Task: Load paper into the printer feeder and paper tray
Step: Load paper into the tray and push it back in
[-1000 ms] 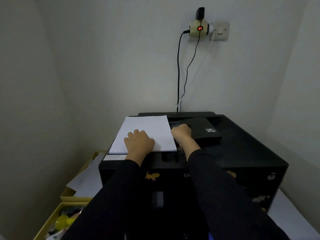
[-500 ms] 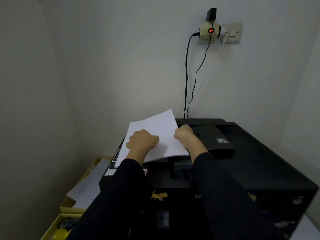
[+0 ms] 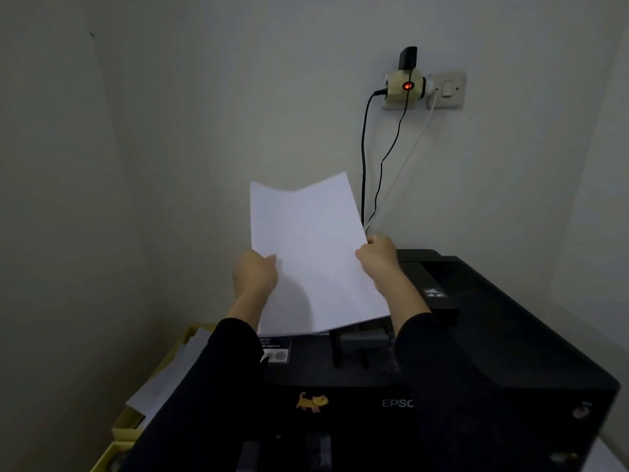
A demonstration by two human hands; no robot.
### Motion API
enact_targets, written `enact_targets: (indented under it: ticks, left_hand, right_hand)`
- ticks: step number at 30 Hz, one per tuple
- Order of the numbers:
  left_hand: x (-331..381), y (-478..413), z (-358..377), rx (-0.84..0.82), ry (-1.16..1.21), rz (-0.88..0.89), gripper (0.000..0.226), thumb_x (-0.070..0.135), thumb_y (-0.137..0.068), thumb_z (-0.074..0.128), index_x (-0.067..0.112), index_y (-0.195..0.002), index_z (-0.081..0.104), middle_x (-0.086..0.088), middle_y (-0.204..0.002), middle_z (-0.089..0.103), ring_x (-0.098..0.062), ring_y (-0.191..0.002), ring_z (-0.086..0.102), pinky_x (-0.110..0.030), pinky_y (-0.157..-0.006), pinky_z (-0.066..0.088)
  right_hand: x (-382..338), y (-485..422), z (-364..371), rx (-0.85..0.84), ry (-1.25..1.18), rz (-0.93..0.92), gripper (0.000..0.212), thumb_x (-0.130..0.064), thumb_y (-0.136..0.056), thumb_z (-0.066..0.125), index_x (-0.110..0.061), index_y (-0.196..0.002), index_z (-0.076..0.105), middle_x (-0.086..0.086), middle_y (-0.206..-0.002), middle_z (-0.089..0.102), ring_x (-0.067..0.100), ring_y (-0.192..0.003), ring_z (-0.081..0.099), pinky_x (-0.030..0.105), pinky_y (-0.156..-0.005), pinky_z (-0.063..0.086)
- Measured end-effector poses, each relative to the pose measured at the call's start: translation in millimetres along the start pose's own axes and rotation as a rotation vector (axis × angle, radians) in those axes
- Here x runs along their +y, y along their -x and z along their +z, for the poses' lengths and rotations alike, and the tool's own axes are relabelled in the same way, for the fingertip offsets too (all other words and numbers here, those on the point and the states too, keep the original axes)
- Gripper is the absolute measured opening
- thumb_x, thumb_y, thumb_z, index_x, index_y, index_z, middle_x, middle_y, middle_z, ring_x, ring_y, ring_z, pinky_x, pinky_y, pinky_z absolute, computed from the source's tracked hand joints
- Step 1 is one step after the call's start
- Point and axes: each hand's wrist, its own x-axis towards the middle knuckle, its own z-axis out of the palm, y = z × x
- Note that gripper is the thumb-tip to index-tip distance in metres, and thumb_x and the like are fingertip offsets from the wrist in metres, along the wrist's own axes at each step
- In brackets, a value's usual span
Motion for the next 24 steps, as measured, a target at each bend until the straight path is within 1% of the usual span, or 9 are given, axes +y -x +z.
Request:
enact_targets:
  ticks: [2, 4, 6, 10, 13, 16, 19, 22, 24]
  left_hand:
    - [7, -3, -5, 0.096, 0.047, 0.107, 0.037, 0.022, -0.09, 0.061, -0.003, -0.117, 0.056, -0.02, -0.115, 0.064, -0.036, -0.103, 0.06, -0.035, -0.077, 0.047]
    - [16, -2, -10, 0.15, 0.103, 0.2, 0.027, 0.016, -0.09, 0.06, -0.001, -0.11, 0.054, -0.019, -0.111, 0.063, -0.031, -0.092, 0.058, -0.031, -0.07, 0.041]
    - [19, 1, -12, 0.165, 0.139, 0.267, 0.013, 0.006, -0.091, 0.054, 0.002, -0.102, 0.049, -0.017, -0.108, 0.064, -0.026, -0.087, 0.055, -0.029, -0.07, 0.037]
    - [7, 9, -6, 0.123, 0.152, 0.29, 0.015, -0.001, -0.093, 0.047, 0.0, -0.107, 0.043, -0.021, -0.115, 0.061, -0.029, -0.098, 0.057, -0.03, -0.073, 0.036]
    - [-8, 12, 2, 0.063, 0.15, 0.299, 0.027, 0.003, -0.095, 0.045, -0.004, -0.119, 0.035, -0.023, -0.117, 0.053, -0.024, -0.098, 0.05, -0.029, -0.078, 0.034]
    - [-13, 11, 2, 0.009, 0.151, 0.261, 0.03, -0.005, -0.094, 0.036, -0.003, -0.123, 0.031, -0.023, -0.125, 0.048, -0.021, -0.108, 0.05, -0.028, -0.083, 0.033]
    - [-12, 9, 1, -0.026, 0.155, 0.231, 0.038, -0.015, -0.088, 0.027, -0.002, -0.124, 0.03, -0.023, -0.136, 0.045, -0.025, -0.128, 0.047, -0.029, -0.087, 0.034]
    - [-10, 9, 1, -0.01, 0.15, 0.222, 0.043, -0.018, -0.085, 0.025, -0.004, -0.125, 0.031, -0.024, -0.137, 0.044, -0.027, -0.131, 0.045, -0.032, -0.091, 0.037]
    - [-10, 11, 0, -0.004, 0.151, 0.216, 0.045, -0.018, -0.086, 0.026, -0.003, -0.129, 0.029, -0.023, -0.139, 0.042, -0.026, -0.132, 0.043, -0.034, -0.097, 0.037]
  right_hand:
    - [-8, 1, 5, 0.045, -0.033, -0.065, 0.026, 0.007, -0.085, 0.034, -0.007, -0.076, 0.054, 0.002, -0.075, 0.052, 0.012, -0.058, 0.042, 0.018, -0.044, 0.036]
    - [-14, 1, 10, 0.064, -0.099, -0.091, 0.032, 0.006, -0.086, 0.033, -0.002, -0.11, 0.053, 0.008, -0.099, 0.056, 0.016, -0.074, 0.052, 0.025, -0.059, 0.046]
    - [-13, 4, 15, 0.068, -0.114, -0.113, 0.043, 0.006, -0.087, 0.032, -0.002, -0.129, 0.04, 0.012, -0.117, 0.052, 0.019, -0.087, 0.052, 0.028, -0.07, 0.046]
    - [3, 13, 24, 0.041, -0.054, -0.216, 0.051, 0.0, -0.094, 0.033, -0.011, -0.142, 0.022, 0.002, -0.114, 0.043, 0.008, -0.078, 0.043, 0.018, -0.059, 0.039]
    - [14, 14, 29, 0.006, 0.025, -0.262, 0.058, -0.003, -0.096, 0.035, -0.02, -0.147, 0.013, 0.001, -0.114, 0.036, 0.009, -0.086, 0.037, 0.021, -0.071, 0.037]
    - [12, 15, 32, -0.004, 0.052, -0.238, 0.061, 0.001, -0.094, 0.033, -0.02, -0.146, 0.01, 0.013, -0.127, 0.042, 0.012, -0.088, 0.042, 0.023, -0.073, 0.041]
    - [10, 14, 34, 0.02, 0.046, -0.223, 0.06, 0.008, -0.089, 0.031, -0.014, -0.143, 0.016, 0.022, -0.128, 0.045, 0.03, -0.115, 0.052, 0.038, -0.083, 0.049]
    - [13, 12, 34, 0.014, 0.063, -0.244, 0.056, 0.009, -0.089, 0.03, -0.014, -0.139, 0.022, 0.018, -0.117, 0.046, 0.032, -0.12, 0.049, 0.032, -0.073, 0.043]
    - [16, 12, 34, 0.017, 0.06, -0.23, 0.053, 0.008, -0.09, 0.031, -0.014, -0.137, 0.024, 0.018, -0.123, 0.044, 0.028, -0.117, 0.049, 0.031, -0.072, 0.04]
